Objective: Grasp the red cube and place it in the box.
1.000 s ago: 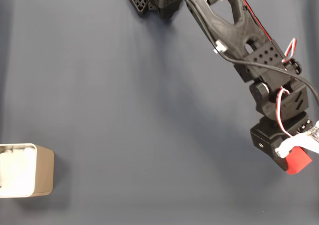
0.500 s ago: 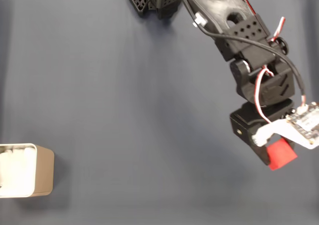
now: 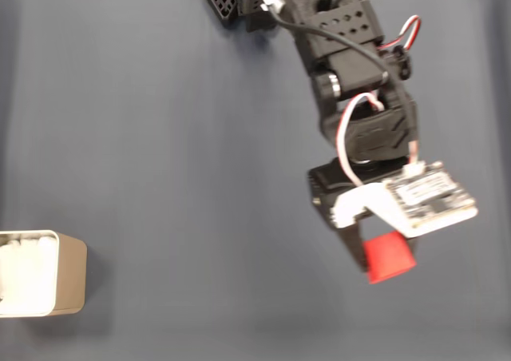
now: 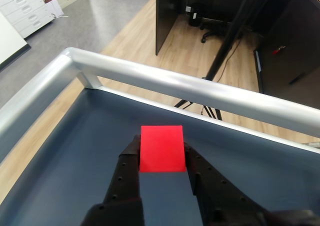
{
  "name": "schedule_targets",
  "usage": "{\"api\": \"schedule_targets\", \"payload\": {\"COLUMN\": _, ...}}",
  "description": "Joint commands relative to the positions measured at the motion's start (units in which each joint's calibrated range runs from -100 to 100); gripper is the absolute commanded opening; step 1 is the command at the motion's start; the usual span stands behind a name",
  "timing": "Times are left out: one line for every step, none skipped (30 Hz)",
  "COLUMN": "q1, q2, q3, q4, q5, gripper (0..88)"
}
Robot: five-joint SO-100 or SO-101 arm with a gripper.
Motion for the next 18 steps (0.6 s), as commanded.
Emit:
{"api": "schedule_targets", "payload": {"q1": 3.2, "q2": -5.16, "q3": -0.55, "q4": 0.58, "q5": 0.0, "gripper": 1.7}}
{"api": "schedule_targets", "payload": {"q1": 3.98, "q2": -5.33, "q3": -0.55, "q4": 0.67, "q5": 0.05, "gripper": 1.7}}
{"api": "schedule_targets", "payload": {"q1": 4.69, "q2": -5.59, "q3": -0.55, "q4": 0.83, "q5": 0.1, "gripper": 1.7}}
{"api": "schedule_targets", "payload": {"q1": 5.4, "q2": -5.85, "q3": -0.55, "q4": 0.99, "q5": 0.15, "gripper": 1.7}}
{"api": "schedule_targets", "payload": {"q1": 6.04, "q2": -6.11, "q3": -0.55, "q4": 1.16, "q5": 0.2, "gripper": 1.7}}
{"api": "schedule_targets", "payload": {"q1": 6.68, "q2": -6.37, "q3": -0.55, "q4": 1.24, "q5": 0.2, "gripper": 1.7}}
{"api": "schedule_targets", "payload": {"q1": 7.32, "q2": -6.63, "q3": -0.55, "q4": 1.32, "q5": 0.24, "gripper": 1.7}}
{"api": "schedule_targets", "payload": {"q1": 7.96, "q2": -6.89, "q3": -0.55, "q4": 1.32, "q5": 0.24, "gripper": 1.7}}
{"api": "schedule_targets", "payload": {"q1": 8.53, "q2": -7.15, "q3": -0.55, "q4": 1.49, "q5": 0.24, "gripper": 1.7}}
{"api": "schedule_targets", "payload": {"q1": 9.09, "q2": -7.41, "q3": -0.55, "q4": 1.57, "q5": 0.24, "gripper": 1.6}}
{"api": "schedule_targets", "payload": {"q1": 9.66, "q2": -7.67, "q3": -0.55, "q4": 1.73, "q5": 0.24, "gripper": 1.6}}
{"api": "schedule_targets", "payload": {"q1": 10.23, "q2": -7.93, "q3": -0.55, "q4": 1.98, "q5": 0.2, "gripper": 1.6}}
{"api": "schedule_targets", "payload": {"q1": 10.8, "q2": -8.1, "q3": -0.55, "q4": 2.22, "q5": 0.15, "gripper": 1.6}}
{"api": "schedule_targets", "payload": {"q1": 11.29, "q2": -8.36, "q3": -0.46, "q4": 2.31, "q5": 0.1, "gripper": 1.6}}
{"api": "schedule_targets", "payload": {"q1": 11.93, "q2": -8.62, "q3": -0.37, "q4": 2.31, "q5": 0.1, "gripper": 1.6}}
{"api": "schedule_targets", "payload": {"q1": 12.43, "q2": -8.88, "q3": -0.28, "q4": 2.31, "q5": 0.1, "gripper": 1.5}}
{"api": "schedule_targets", "payload": {"q1": 13.0, "q2": -9.14, "q3": -0.18, "q4": 2.31, "q5": 0.05, "gripper": 1.5}}
{"api": "schedule_targets", "payload": {"q1": 13.57, "q2": -9.4, "q3": -0.18, "q4": 2.31, "q5": 0.0, "gripper": 1.5}}
